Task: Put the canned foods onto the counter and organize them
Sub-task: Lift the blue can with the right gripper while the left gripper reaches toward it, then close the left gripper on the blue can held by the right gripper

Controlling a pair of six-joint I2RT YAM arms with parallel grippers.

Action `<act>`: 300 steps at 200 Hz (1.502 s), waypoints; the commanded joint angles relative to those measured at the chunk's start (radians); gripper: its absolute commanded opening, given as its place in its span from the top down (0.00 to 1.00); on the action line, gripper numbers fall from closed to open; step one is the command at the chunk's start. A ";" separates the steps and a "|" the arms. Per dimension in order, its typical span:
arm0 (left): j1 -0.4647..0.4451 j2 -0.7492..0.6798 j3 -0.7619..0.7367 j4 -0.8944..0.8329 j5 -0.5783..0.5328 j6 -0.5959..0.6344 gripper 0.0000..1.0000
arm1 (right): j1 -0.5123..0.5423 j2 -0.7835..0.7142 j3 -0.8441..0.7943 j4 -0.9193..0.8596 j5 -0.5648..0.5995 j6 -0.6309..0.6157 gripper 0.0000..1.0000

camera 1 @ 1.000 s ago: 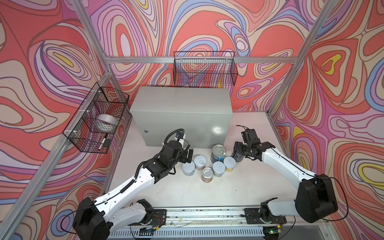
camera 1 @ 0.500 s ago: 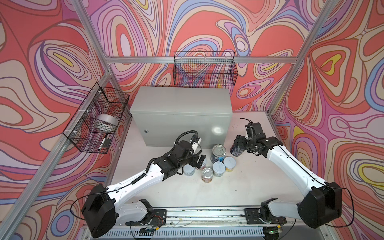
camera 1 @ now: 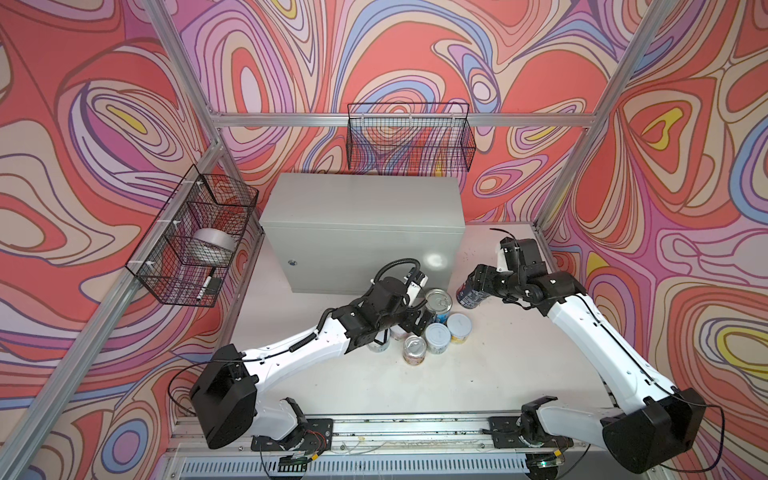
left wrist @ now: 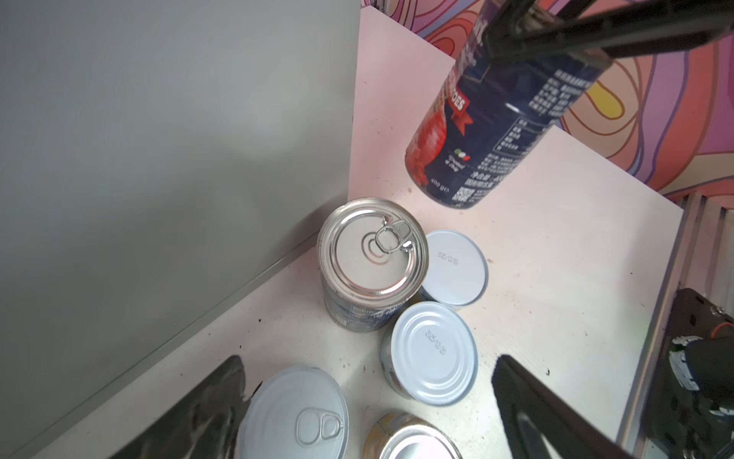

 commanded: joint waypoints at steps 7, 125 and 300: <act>-0.015 0.018 0.038 -0.004 0.028 0.011 0.00 | -0.004 -0.043 0.060 0.045 -0.052 0.002 0.49; -0.025 0.029 -0.001 0.132 0.230 0.083 0.02 | -0.003 -0.010 0.138 0.051 -0.307 -0.008 0.50; -0.025 0.061 0.044 0.178 0.205 0.162 0.05 | -0.003 -0.008 0.130 0.054 -0.632 -0.089 0.51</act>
